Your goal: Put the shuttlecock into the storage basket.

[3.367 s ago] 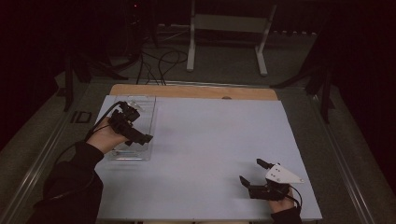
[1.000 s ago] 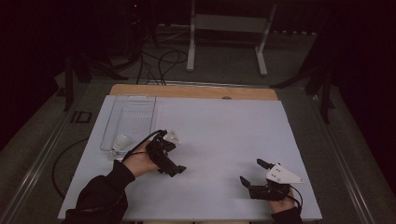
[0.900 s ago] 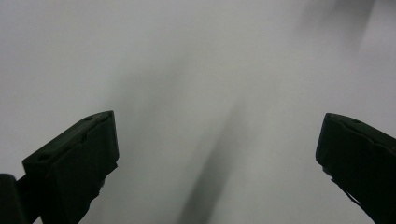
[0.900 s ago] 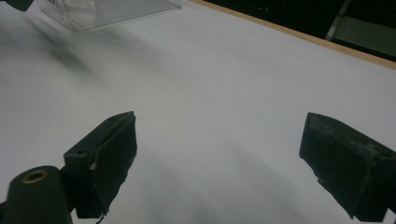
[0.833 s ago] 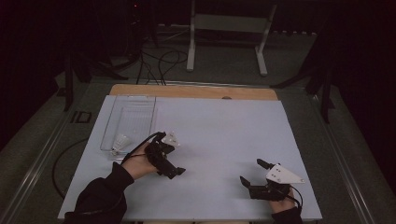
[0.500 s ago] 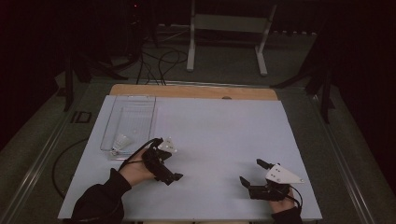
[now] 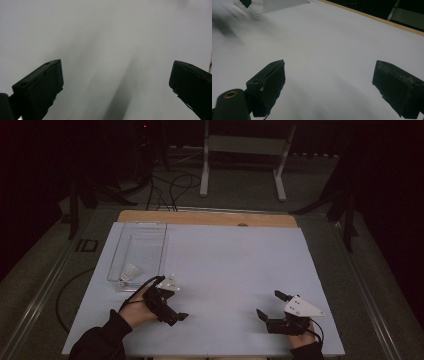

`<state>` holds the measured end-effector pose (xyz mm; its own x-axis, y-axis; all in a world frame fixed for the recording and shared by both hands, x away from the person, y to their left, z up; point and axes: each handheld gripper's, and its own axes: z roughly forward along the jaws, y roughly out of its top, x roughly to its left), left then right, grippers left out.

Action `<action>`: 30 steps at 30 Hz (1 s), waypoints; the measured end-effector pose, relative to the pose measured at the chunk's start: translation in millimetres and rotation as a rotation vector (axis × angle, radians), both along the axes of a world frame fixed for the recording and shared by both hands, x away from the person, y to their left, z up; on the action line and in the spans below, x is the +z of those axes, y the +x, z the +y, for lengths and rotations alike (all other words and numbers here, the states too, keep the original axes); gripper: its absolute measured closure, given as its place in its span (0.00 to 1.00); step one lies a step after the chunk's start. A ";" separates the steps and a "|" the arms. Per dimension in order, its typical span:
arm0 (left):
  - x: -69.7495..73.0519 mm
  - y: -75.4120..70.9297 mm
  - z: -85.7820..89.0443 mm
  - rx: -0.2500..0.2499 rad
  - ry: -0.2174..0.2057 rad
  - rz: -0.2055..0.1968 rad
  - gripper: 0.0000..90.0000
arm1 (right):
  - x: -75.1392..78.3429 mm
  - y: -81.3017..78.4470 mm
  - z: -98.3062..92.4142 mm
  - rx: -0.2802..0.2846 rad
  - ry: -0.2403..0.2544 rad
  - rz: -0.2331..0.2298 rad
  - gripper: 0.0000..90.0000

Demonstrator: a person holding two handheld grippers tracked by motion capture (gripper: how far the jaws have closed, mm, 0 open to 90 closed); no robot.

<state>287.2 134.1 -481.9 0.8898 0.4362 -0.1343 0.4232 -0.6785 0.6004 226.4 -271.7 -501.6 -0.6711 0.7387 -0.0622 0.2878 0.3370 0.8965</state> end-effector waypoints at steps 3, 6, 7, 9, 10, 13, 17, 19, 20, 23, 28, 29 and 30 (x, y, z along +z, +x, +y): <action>-2.8 -3.8 2.8 0.003 0.001 -0.009 0.00 | -0.2 0.1 0.2 -0.001 0.000 0.001 0.13; -5.9 -7.3 5.8 0.004 0.006 -0.013 0.00 | -0.1 0.0 0.1 -0.001 -0.001 0.001 0.13; -7.4 -8.5 6.7 0.009 0.008 -0.014 0.00 | -0.1 0.0 0.0 0.000 0.000 0.001 0.13; -9.9 -11.1 9.0 0.020 0.000 -0.013 0.00 | -0.2 0.2 -0.1 0.000 -0.003 0.000 0.13; -10.5 -12.3 10.6 0.023 -0.006 -0.015 0.00 | -0.4 0.3 -0.1 0.000 0.000 0.001 0.13; -13.1 -15.0 15.9 0.040 -0.020 -0.023 0.00 | -0.3 0.2 0.0 0.000 0.000 0.001 0.13; -17.4 -19.7 20.7 0.053 -0.015 -0.037 0.00 | -0.3 0.3 -0.1 0.002 -0.002 0.001 0.13; -19.0 -21.3 22.7 0.064 -0.015 -0.039 0.00 | -0.5 0.7 -0.2 0.003 -0.003 0.001 0.13; -19.8 -22.2 24.4 0.072 -0.017 -0.044 0.00 | -0.6 0.6 0.0 0.003 -0.003 0.001 0.13; -21.7 -22.7 28.5 0.102 -0.023 -0.047 0.00 | -0.5 0.6 0.0 0.003 -0.005 0.001 0.13; -23.3 -26.3 35.9 0.132 -0.061 -0.070 0.00 | -0.1 0.3 -0.4 0.003 -0.004 0.004 0.13; -23.6 -26.5 37.0 0.135 -0.064 -0.068 0.00 | 0.0 0.2 -0.5 0.003 -0.006 0.004 0.13; -24.4 -27.0 38.4 0.137 -0.065 -0.064 0.00 | 0.1 0.1 -0.5 0.004 -0.005 0.004 0.13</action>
